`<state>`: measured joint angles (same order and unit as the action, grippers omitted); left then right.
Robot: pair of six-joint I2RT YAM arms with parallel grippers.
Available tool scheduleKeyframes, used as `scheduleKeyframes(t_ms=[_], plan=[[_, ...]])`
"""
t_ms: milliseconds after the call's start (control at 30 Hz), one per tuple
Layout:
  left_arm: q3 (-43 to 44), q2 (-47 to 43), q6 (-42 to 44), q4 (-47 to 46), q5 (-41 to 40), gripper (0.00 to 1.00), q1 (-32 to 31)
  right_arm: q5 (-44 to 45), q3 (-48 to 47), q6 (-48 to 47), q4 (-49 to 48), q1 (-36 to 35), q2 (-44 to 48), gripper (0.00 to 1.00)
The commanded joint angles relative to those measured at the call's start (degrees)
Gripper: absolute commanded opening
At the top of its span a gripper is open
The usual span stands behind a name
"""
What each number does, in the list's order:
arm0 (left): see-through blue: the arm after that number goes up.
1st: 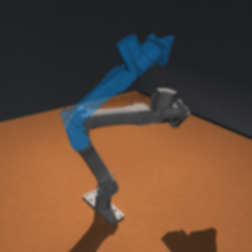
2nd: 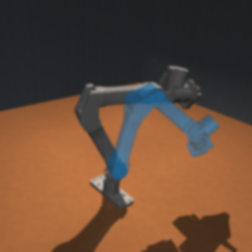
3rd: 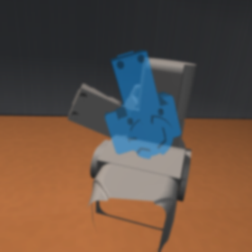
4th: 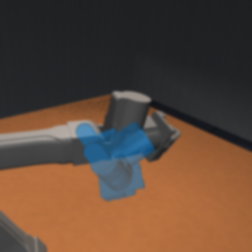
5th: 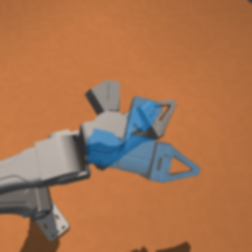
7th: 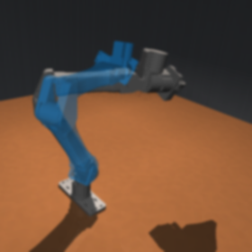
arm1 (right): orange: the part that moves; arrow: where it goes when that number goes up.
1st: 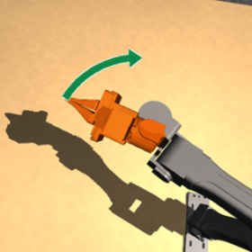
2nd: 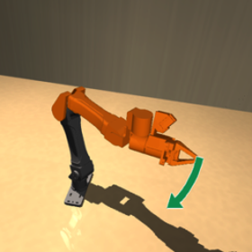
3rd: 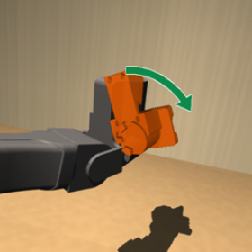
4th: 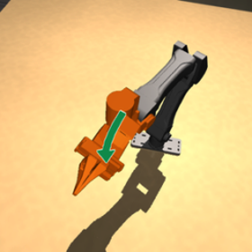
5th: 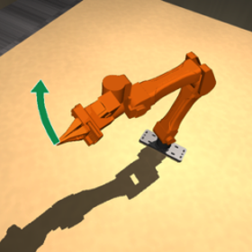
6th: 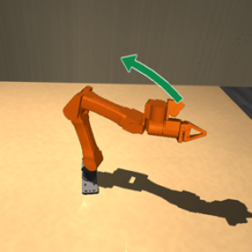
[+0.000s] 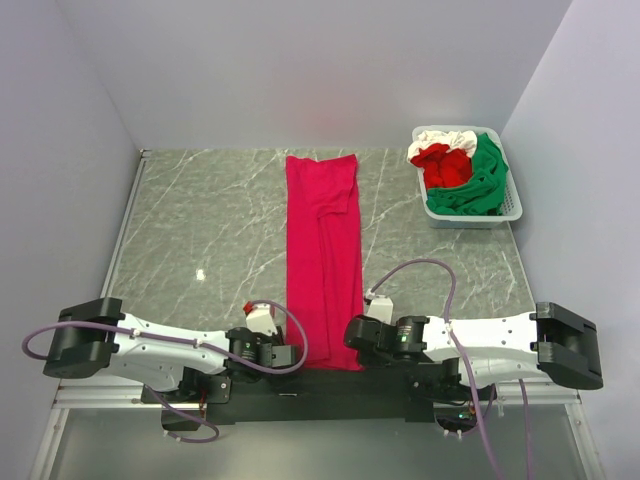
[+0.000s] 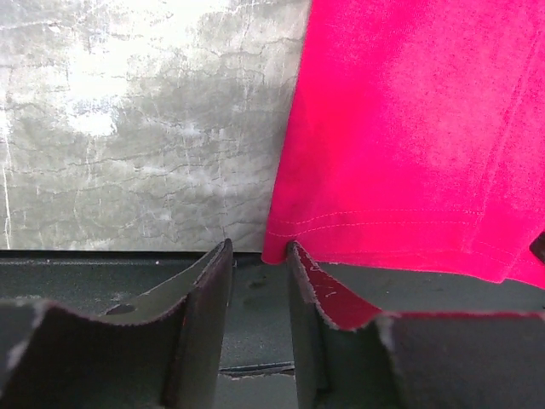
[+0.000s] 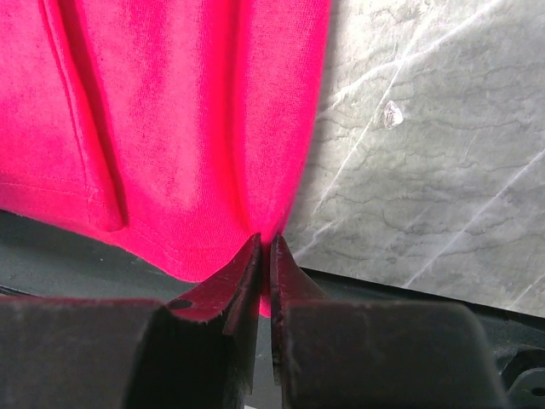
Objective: Fold and stack the t-shirts
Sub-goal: Fold the tshirt
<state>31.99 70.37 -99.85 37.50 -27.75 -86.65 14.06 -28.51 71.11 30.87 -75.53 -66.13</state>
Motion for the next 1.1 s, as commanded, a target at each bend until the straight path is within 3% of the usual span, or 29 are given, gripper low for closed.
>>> scheduleKeyframes(t_ms=[0, 433, 633, 800, 1067], plan=[[-0.96, 2.32, -1.22, -2.33, -1.08, 0.37, 0.08, -0.44, 0.12, 1.05, 2.79, -1.11, -0.84, 0.11], [0.01, 5.22, 3.70, -8.05, -2.84, 0.35, 0.08, -0.35, -1.19, 0.96, 2.53, -1.99, -3.04, 0.08], [0.18, 5.83, 4.23, -8.49, -2.93, 0.20, 0.17, -0.35, -1.63, 0.87, 2.53, -2.08, -3.74, 0.07], [0.79, 7.06, 5.72, -9.28, -2.93, 0.01, 0.08, -0.36, -2.07, 0.70, 2.70, -2.26, -4.01, 0.06], [2.20, 7.68, 9.41, -11.04, -4.68, 0.01, 0.25, 0.26, -3.39, 0.34, 3.93, -2.34, -3.66, 0.00]])
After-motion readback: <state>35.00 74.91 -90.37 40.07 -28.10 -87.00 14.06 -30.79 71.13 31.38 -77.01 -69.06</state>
